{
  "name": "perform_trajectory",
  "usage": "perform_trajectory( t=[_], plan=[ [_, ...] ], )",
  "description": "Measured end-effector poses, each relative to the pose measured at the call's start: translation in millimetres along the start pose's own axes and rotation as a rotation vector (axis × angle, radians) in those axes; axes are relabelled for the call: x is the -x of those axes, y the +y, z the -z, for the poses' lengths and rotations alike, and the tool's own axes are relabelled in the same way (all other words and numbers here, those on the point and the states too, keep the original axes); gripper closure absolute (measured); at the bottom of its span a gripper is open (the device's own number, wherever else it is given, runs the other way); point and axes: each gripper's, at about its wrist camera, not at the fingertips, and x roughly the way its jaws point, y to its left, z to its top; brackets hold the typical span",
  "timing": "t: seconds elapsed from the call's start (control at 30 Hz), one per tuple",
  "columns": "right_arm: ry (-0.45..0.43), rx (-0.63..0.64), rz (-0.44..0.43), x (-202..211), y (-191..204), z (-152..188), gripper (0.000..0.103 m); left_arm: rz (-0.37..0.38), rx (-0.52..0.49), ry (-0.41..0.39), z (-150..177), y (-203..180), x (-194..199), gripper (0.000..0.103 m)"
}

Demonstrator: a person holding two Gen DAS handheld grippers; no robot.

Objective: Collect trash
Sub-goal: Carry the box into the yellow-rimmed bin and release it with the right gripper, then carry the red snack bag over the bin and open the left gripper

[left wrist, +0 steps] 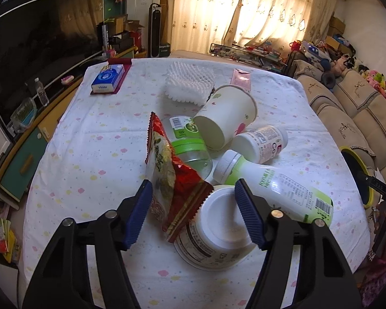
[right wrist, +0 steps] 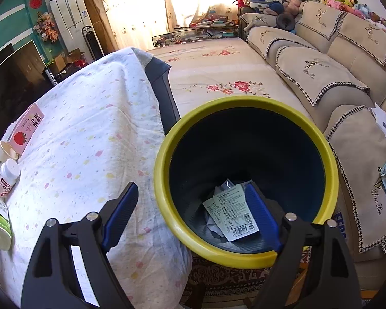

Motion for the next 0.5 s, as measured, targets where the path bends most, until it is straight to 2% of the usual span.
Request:
perform_trajectory(
  t=[0.1,0.3,0.37,0.5],
  plan=[
    [-0.001,0.006,-0.001,0.3,2.7,0.4,0.023,0.006,0.033,0.005,-3.0,8.5,-3.9,0.043],
    [0.002,0.016,-0.007,1.6,8.2,1.3,0.023,-0.001,0.071,0.021,-7.1,26.6,-8.7,0.067],
    [0.001,0.018,-0.01,3.1,10.4,1.5,0.023,0.004,0.081,0.031,-4.7,31.0,-10.0,0.082],
    [-0.009,0.024,-0.011,8.2,15.1,1.3,0.023,-0.019,0.07,0.022,-1.2,33.8,-6.1,0.091]
  ],
)
